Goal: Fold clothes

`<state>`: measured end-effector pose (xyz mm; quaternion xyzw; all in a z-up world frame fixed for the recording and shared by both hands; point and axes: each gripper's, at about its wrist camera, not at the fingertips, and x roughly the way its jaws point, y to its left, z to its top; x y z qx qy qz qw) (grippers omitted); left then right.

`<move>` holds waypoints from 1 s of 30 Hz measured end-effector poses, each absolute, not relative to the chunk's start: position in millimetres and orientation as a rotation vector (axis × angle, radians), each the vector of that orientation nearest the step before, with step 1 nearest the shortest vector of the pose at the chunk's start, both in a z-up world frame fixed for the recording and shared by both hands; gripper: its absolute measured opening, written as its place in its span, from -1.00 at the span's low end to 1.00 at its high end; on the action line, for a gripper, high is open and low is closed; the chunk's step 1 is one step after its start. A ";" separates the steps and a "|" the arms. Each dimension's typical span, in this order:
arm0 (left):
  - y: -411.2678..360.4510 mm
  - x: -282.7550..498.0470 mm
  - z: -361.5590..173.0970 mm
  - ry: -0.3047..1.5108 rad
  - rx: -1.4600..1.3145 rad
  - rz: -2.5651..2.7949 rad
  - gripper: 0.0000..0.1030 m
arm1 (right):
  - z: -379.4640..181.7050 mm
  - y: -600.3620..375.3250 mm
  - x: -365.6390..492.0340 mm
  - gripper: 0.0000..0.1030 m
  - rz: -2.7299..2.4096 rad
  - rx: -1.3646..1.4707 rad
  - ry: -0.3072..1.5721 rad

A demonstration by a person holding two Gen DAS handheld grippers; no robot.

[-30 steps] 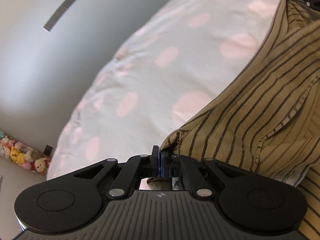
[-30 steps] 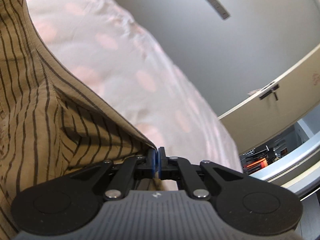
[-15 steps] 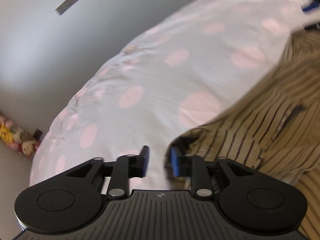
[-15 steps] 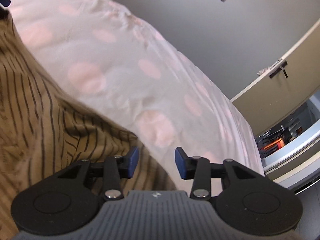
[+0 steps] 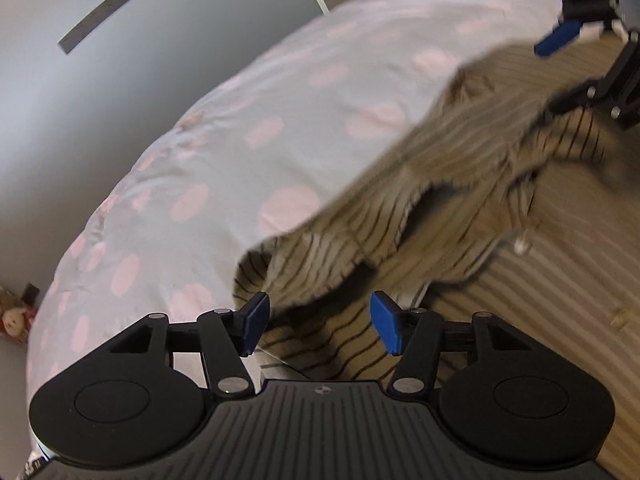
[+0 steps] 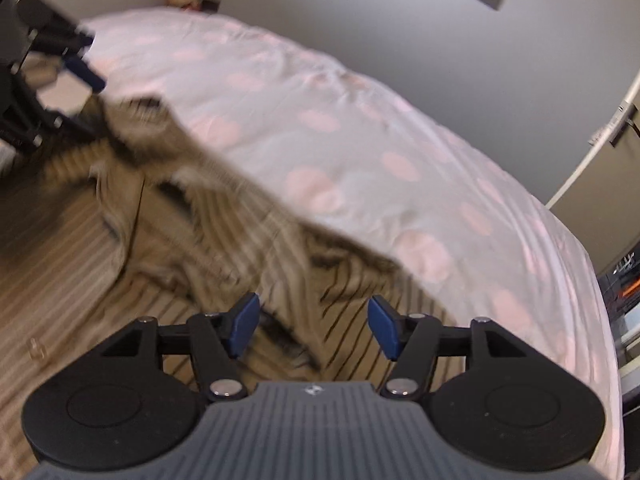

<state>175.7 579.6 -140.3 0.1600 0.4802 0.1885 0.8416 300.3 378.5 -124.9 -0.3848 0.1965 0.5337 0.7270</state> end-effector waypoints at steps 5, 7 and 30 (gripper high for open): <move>595.1 196.1 -160.4 0.997 0.303 0.446 -0.21 | -145.3 394.7 304.0 0.03 1.168 -0.823 0.440; 603.5 203.9 -160.8 0.975 0.245 0.428 -0.52 | -147.3 404.0 308.4 -0.24 1.189 -0.781 0.449; 710.7 256.6 -118.6 0.799 -0.378 0.698 -1.00 | -108.9 528.5 375.7 -0.91 0.994 -0.367 0.673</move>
